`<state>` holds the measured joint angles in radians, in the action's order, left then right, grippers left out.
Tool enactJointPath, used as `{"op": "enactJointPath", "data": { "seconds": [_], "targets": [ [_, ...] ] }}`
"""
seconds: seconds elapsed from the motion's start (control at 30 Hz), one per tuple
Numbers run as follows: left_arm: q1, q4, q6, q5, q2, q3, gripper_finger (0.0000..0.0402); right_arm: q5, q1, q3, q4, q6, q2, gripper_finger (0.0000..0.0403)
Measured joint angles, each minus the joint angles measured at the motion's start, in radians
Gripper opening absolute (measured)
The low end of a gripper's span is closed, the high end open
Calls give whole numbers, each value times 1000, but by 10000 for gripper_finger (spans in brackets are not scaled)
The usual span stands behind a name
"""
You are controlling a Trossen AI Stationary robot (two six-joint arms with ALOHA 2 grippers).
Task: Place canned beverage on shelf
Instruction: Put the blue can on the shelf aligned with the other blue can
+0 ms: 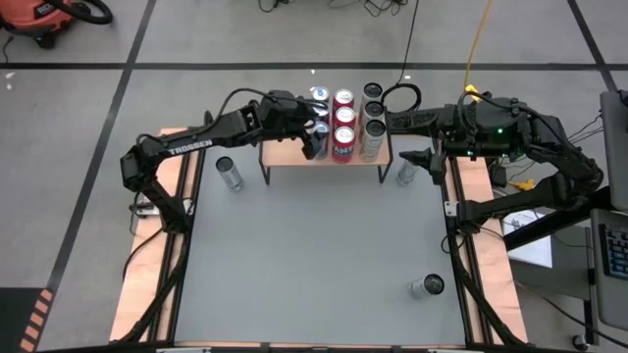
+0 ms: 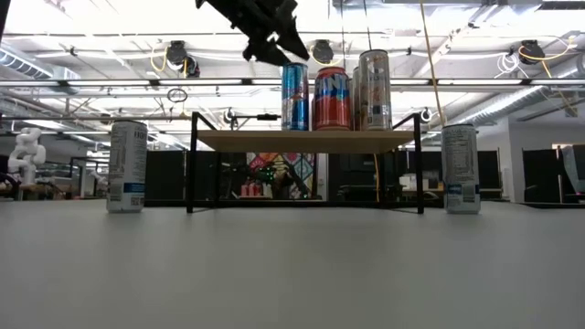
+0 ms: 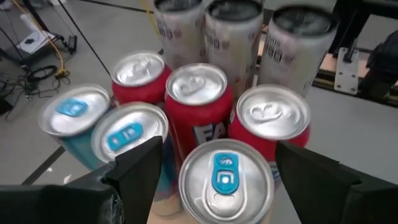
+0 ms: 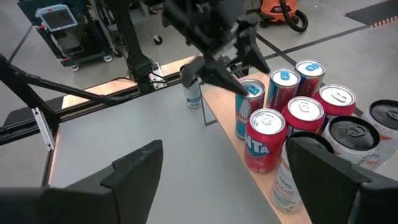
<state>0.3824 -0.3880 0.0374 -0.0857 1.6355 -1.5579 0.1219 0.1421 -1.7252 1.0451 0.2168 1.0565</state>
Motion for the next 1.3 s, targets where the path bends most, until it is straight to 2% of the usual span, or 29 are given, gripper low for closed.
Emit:
{"op": "enactJointPath", "data": {
  "seconds": [0.1, 0.23, 0.47, 0.57, 0.73, 0.97, 1.13, 1.3],
  "targets": [
    [-14, -48, 5, -27, -16, -39, 305, 0, 0, 0, 0, 9, 0, 309],
    [-43, -144, 18, -127, -60, -60, 281, 0, 0, 0, 0, 25, 0, 309],
    [-97, -335, -178, -152, -129, -58, 210, 5, 0, 0, 0, 17, 0, 309],
    [-131, -378, -187, -137, -127, -29, 173, 6, 0, -1, 0, -4, 8, 309],
    [-179, -276, -190, -125, -127, 80, 105, 6, 0, -1, 3, -39, 32, 309],
    [-189, -6, -189, -125, -119, 212, 35, 5, 0, -1, 3, -53, 55, 309],
    [-177, 82, -189, -125, -117, 262, 7, 5, 0, -1, 3, -53, 54, 309],
    [-158, 105, -180, -126, -117, 297, 0, 7, 0, -1, 6, -61, 53, 309]
  ]
}}
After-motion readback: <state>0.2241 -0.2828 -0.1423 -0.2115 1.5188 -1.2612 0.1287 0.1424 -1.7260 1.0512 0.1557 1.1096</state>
